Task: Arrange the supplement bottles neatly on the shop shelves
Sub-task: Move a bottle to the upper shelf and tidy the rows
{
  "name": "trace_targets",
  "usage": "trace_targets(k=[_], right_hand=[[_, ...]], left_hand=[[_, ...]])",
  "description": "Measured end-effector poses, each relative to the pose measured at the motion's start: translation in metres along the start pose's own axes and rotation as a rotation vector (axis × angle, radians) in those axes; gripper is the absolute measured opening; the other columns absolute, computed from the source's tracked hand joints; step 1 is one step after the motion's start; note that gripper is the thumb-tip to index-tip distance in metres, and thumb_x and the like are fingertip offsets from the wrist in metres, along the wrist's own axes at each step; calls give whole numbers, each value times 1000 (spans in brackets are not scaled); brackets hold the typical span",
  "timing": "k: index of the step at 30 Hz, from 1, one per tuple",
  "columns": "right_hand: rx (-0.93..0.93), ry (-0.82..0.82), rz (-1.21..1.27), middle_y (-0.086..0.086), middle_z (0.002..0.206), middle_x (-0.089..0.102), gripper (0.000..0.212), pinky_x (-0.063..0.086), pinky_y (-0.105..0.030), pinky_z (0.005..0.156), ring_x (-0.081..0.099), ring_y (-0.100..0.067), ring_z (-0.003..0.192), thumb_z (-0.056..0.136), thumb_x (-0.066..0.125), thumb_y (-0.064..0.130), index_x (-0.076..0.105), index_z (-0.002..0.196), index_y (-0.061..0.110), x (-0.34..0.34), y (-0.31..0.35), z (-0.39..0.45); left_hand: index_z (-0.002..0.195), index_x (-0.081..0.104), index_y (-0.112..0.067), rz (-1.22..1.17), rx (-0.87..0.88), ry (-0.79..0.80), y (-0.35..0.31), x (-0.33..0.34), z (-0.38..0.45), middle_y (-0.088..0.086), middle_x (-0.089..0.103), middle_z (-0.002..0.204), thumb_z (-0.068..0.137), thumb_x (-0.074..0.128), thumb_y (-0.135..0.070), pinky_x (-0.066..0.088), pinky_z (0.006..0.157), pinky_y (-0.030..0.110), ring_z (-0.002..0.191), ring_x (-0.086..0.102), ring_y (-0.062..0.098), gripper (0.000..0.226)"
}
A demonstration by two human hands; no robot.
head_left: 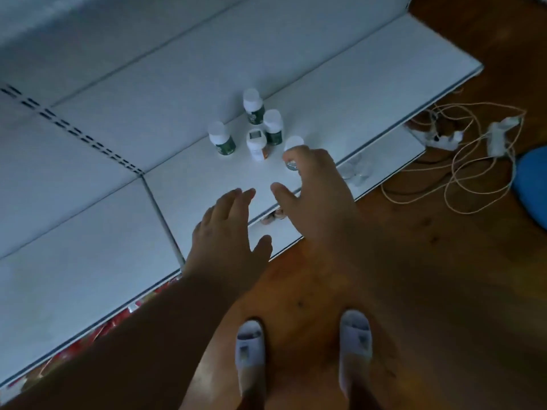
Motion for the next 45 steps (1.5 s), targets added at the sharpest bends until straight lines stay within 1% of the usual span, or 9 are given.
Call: trace_targets(k=[13,18,21,26,29,32,35,38,45], right_hand=[[19,-17,-67,-15,149,38,76,40,-48,109,46,-34,133,95,63,31,15,154,34,178,-104,166],[10,-220,-146,-16,129,47,66,47,-46,100,50,-36,119,91,63,15,29,146,25,183,-105,194],[-44,-188,44,-12,122,52,51,50,-46,97,54,-31,110,89,66,14,41,133,22,185,-95,196],[72,55,459,-3,116,52,36,54,-33,86,57,-19,94,95,54,13,45,127,28,197,-95,135],[290,165,698,4,115,50,29,48,-20,71,54,-13,90,104,39,20,46,122,43,182,-94,99],[460,205,878,0,118,55,23,56,-34,83,57,-20,101,104,40,28,53,117,41,141,-81,60],[455,277,970,-3,116,59,21,60,-39,83,65,-24,101,97,56,43,54,116,35,82,-46,11],[412,361,1078,-3,103,62,35,61,-42,79,69,-19,81,92,67,34,51,120,23,25,4,-29],[360,638,1215,-15,93,70,24,51,-29,52,66,-20,68,98,55,29,59,116,13,-49,125,-92]], left_hand=[[152,22,-24,159,19,-29,103,107,169,0,25,159,87,65,-44,27,117,48,145,25,25,80],[152,21,-25,136,50,-54,121,111,190,0,21,160,87,64,-44,27,117,50,147,22,23,80],[152,22,-24,95,51,-87,129,100,200,0,23,159,87,64,-44,29,116,48,145,26,23,80],[151,28,-28,-170,-6,-113,131,102,160,-4,30,155,98,50,-26,26,101,20,133,31,4,57],[149,30,-30,-339,-37,-138,114,92,134,-7,33,153,99,43,-30,22,91,4,125,30,-5,52],[147,35,-32,-517,-91,-115,75,77,97,-12,38,148,88,36,-38,26,92,3,125,36,-8,59],[140,44,-32,-632,-131,-106,21,39,33,-15,44,136,87,36,-36,31,88,2,115,39,-19,53],[140,43,-33,-616,-148,-171,-14,-27,-32,-17,42,132,87,35,-41,29,83,-3,115,36,-21,54],[145,31,-43,-547,-236,-269,-35,-128,-152,-20,30,148,86,33,-45,24,86,7,113,26,-17,58]])
Point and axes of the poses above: each hand's wrist, its own z-axis towards the middle knuckle, its own x-axis out of the palm, y = z × x, the point moved 7 cm from there along z, towards the middle knuckle
